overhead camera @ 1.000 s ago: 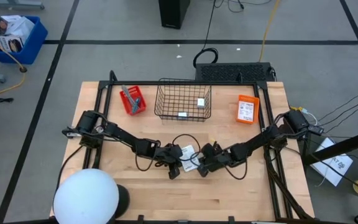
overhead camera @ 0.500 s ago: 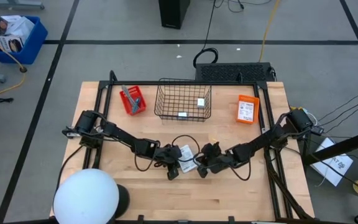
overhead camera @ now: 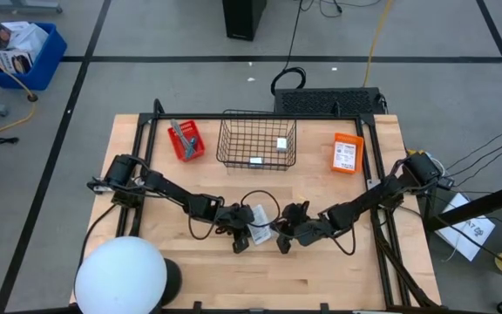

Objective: Pick and place items into bin
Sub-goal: Put the card reader box into the orange bin

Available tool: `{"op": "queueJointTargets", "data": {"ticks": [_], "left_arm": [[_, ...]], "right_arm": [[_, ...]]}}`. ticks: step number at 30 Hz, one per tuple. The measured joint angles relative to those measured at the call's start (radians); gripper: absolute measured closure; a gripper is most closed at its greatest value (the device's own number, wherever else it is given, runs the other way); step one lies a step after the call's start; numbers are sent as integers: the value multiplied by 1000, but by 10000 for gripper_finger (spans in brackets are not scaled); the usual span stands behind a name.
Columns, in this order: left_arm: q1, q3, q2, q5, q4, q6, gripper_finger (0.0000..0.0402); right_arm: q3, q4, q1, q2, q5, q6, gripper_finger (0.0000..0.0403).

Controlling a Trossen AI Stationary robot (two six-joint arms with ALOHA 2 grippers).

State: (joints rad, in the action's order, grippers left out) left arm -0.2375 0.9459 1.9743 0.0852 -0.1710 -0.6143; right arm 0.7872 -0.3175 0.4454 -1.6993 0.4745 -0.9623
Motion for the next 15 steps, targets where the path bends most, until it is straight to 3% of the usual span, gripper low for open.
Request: {"op": "queueJointTargets", "data": {"ticks": [7, 15], "left_arm": [[2, -1, -23, 3, 0, 2, 374], [2, -2, -40, -3, -1, 29, 397]], "right_arm": [[3, -36, -1, 0, -1, 15, 403], [1, -28, -2, -2, -1, 20, 403]]}}
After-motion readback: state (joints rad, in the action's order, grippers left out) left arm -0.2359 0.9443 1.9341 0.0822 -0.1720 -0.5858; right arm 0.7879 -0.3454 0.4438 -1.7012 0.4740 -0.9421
